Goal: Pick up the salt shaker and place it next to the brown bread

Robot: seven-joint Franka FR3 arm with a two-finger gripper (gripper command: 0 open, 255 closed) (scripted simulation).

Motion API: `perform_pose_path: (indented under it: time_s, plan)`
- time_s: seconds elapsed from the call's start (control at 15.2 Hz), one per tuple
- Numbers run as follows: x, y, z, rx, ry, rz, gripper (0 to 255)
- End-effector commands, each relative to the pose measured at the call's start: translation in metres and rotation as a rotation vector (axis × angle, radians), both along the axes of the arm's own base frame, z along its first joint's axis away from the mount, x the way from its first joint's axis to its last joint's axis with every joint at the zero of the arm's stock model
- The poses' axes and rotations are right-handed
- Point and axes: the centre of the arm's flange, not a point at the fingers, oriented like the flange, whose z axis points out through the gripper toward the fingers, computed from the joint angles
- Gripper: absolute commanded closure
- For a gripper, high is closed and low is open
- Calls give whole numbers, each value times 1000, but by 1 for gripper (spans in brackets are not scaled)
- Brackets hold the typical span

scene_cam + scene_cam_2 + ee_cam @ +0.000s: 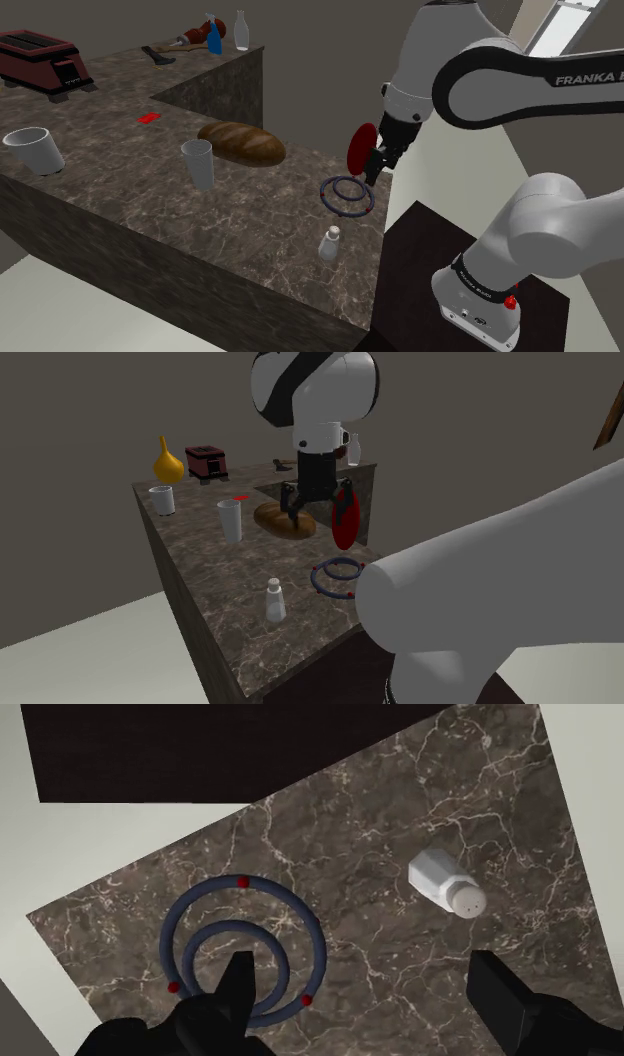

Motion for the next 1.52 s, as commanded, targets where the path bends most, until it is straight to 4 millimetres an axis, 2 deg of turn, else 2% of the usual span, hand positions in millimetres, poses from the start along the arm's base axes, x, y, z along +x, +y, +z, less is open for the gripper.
perform_pose_path:
  time_s: [0.0, 0.66, 0.73, 1.19, 1.45]
  plan:
    - [2, 12, -20, 16, -5, -12, 0]
    - [14, 84, -122, 90, -18, -62, 0]
    - [14, 84, -123, 91, -18, -62, 0]
    - [15, 87, -163, 91, -18, -62, 0]
    - [15, 87, -163, 91, -18, -62, 0]
